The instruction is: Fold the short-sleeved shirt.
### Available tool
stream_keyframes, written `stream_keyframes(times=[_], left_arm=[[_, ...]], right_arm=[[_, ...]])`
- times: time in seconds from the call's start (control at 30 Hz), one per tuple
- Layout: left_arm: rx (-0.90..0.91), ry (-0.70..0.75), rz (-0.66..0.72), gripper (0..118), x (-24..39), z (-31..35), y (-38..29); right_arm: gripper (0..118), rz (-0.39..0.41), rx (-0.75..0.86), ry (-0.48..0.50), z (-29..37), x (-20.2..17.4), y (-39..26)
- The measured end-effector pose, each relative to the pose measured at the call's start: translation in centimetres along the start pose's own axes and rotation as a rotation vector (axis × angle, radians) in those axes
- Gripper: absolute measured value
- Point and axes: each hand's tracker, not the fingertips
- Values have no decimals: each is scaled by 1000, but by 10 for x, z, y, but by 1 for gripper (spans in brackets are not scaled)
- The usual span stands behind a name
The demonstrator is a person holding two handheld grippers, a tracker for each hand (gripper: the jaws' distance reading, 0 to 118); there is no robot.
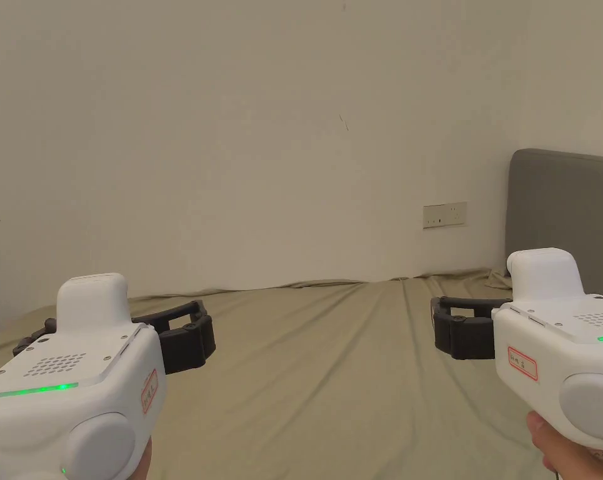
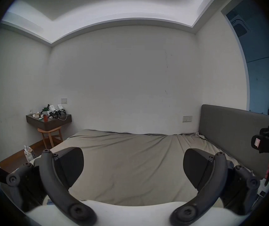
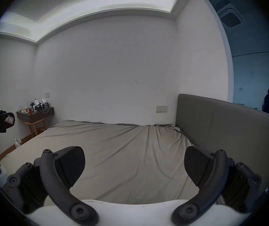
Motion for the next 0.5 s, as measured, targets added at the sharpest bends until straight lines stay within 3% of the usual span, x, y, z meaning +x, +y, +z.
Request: stream_keyframes(times=[0.5], left_arm=[[-2,3,-17,118,4,2,2]], right_arm=[[118,3,7,-3,1,-4,3]])
